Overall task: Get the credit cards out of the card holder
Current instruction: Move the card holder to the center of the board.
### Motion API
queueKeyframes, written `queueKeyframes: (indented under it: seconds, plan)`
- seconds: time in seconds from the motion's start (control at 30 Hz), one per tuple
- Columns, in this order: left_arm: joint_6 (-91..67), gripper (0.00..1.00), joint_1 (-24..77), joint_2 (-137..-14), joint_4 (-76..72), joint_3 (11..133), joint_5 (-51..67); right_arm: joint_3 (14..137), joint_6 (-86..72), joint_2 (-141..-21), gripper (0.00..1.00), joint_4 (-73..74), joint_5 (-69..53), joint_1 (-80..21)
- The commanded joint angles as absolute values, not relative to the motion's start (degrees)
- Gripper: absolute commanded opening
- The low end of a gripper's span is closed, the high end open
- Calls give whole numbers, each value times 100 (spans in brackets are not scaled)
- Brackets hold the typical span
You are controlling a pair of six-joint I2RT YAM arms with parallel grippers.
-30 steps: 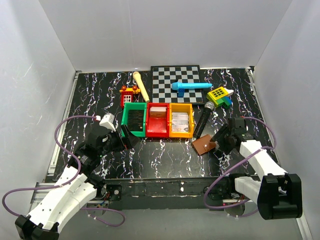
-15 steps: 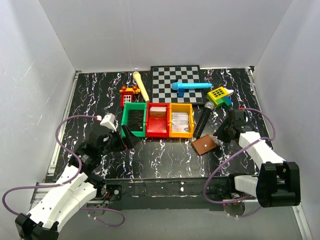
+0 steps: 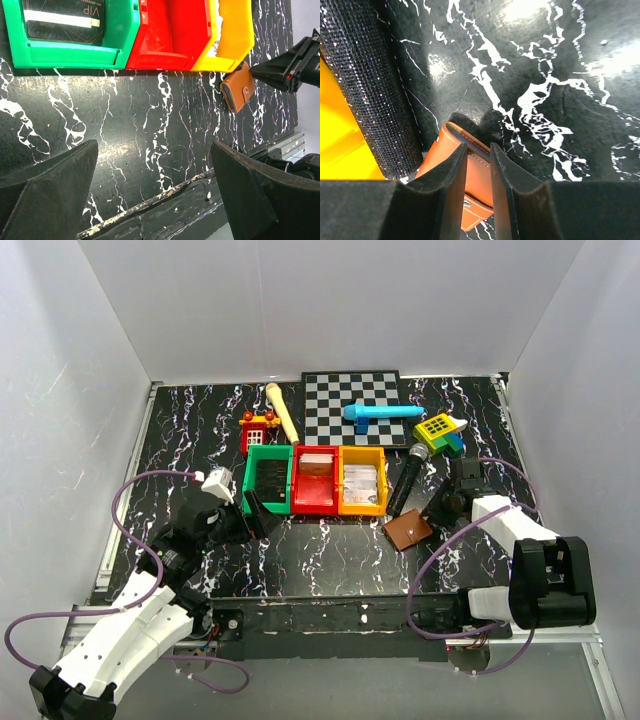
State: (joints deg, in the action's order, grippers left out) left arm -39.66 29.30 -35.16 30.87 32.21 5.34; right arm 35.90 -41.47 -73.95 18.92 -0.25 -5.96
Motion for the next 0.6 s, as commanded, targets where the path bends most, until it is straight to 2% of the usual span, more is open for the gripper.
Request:
queueKeyframes:
  seconds: [0.0, 0.57]
  plan:
    - [-3964, 96, 2971, -3507, 3094, 3190, 483, 3578, -3990, -7558, 32, 1565, -343, -834]
    - [-4052, 95, 3085, -3472, 3111, 3138, 501, 3445, -4078, -7418, 33, 1933, -35, -2477]
